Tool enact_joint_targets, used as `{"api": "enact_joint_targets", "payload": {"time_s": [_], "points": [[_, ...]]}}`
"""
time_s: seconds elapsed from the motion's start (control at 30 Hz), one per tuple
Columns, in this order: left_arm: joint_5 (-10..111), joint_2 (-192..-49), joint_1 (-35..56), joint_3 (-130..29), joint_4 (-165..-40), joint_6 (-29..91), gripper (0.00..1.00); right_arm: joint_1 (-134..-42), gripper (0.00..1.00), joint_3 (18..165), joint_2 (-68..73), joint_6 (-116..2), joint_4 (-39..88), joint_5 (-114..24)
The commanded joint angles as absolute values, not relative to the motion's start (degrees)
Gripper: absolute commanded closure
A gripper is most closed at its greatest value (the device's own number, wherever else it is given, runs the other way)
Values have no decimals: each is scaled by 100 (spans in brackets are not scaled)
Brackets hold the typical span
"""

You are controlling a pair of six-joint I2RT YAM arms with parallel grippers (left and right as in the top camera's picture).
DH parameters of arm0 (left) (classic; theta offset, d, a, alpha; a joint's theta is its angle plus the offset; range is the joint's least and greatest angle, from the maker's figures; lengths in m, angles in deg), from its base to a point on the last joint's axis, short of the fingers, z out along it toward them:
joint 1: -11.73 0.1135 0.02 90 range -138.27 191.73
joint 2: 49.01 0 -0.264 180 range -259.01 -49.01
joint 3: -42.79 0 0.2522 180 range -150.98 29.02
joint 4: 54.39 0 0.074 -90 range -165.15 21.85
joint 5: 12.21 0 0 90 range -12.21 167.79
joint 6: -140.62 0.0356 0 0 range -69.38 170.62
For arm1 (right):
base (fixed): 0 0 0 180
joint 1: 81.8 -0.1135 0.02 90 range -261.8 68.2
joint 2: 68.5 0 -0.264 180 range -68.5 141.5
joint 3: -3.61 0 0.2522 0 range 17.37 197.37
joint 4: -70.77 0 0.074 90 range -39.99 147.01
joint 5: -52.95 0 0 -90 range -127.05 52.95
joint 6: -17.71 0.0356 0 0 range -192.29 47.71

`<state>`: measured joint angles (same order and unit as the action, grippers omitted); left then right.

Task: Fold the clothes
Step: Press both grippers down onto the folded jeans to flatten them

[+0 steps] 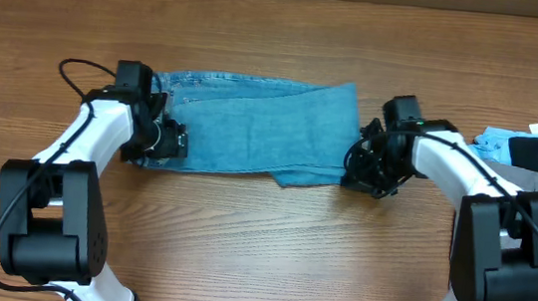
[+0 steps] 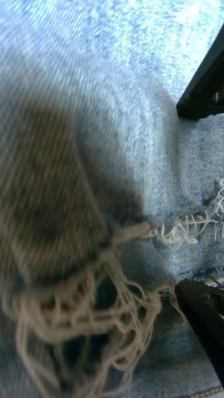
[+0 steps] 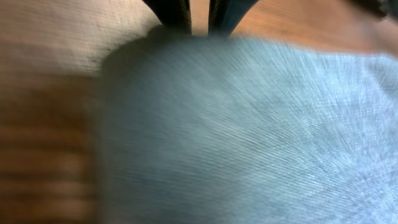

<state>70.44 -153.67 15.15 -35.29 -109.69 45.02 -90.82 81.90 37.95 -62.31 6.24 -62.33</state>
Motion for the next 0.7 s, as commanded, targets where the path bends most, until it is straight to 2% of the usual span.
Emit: {"api": "enact_joint_targets", "payload": {"time_s": [0.0,0.13,0.27,0.43,0.67], "points": [[7310,-15277,1884,-3494,-11010,4268,14,-8942,86,8689,3562,-6800,272,-6818],[6605,-15275,2153,-3551,-11093,4290,14,-8949,86,9259,3264,-7084,34,-7579],[6036,-15271,2295,-3911,-11386,4290,14,-9012,86,9469,3179,-6634,797,-8372],[5367,-15269,2274,-4775,-12081,4491,15,-9132,88,9458,3391,-5600,1840,-8097],[5225,-15271,1968,-5721,-12582,4825,12,-9932,88,9458,4263,-5219,2498,-7889]]}}
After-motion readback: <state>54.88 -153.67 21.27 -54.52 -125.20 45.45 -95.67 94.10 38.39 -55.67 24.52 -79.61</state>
